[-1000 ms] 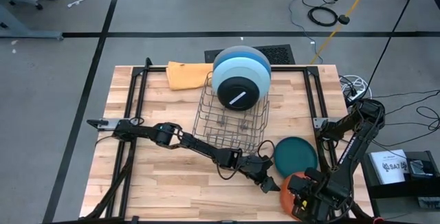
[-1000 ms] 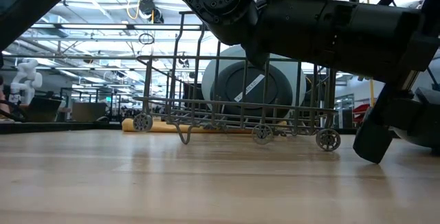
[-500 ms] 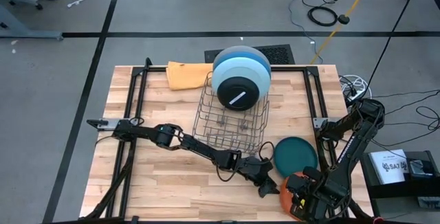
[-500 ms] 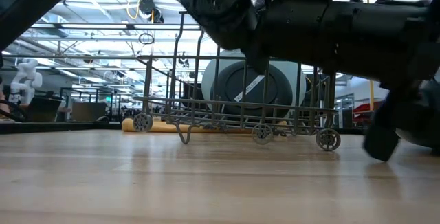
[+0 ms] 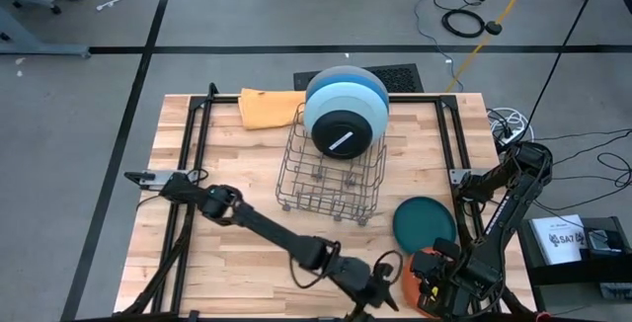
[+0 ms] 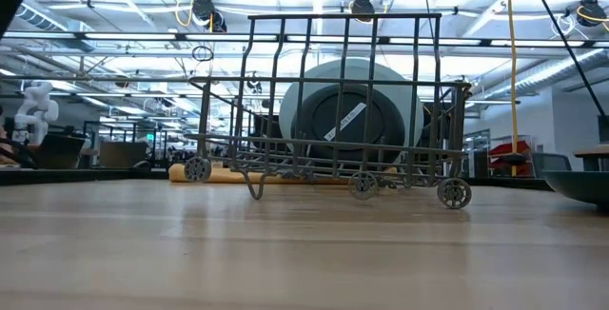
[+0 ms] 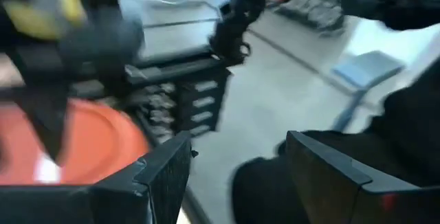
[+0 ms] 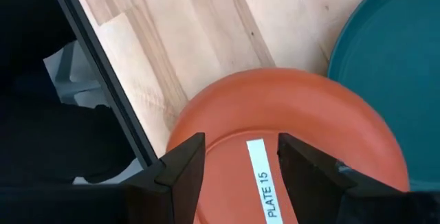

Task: Sort dishes
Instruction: Put the orange plate into the dish rack

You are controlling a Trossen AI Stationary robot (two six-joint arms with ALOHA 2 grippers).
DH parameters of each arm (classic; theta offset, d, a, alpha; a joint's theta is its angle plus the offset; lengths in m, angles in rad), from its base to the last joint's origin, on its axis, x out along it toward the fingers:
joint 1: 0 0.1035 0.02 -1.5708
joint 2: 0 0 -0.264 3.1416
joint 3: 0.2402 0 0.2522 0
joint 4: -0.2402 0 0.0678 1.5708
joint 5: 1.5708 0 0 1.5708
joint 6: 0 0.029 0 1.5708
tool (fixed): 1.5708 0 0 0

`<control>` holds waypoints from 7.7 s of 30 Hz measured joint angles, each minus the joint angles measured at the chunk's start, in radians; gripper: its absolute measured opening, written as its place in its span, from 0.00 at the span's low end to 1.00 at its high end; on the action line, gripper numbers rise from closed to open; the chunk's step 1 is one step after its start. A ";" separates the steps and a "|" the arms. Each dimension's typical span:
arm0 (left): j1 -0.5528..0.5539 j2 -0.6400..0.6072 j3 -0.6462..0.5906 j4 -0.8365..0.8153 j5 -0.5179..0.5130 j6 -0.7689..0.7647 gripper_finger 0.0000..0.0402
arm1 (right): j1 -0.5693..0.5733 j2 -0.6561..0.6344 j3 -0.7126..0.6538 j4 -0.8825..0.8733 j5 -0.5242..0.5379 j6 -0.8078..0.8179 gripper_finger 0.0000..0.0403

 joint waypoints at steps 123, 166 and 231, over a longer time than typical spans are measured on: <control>0.118 0.122 0.042 -0.215 -0.319 -0.011 0.59 | 0.257 0.459 0.488 -0.202 0.159 0.428 0.05; 0.104 -0.034 0.047 -0.172 -0.311 0.041 0.59 | 0.217 0.639 0.540 -0.525 -0.062 0.473 0.00; 0.012 -0.225 0.047 -0.399 -0.396 0.202 0.59 | -0.083 0.639 0.407 -0.587 0.213 0.193 0.00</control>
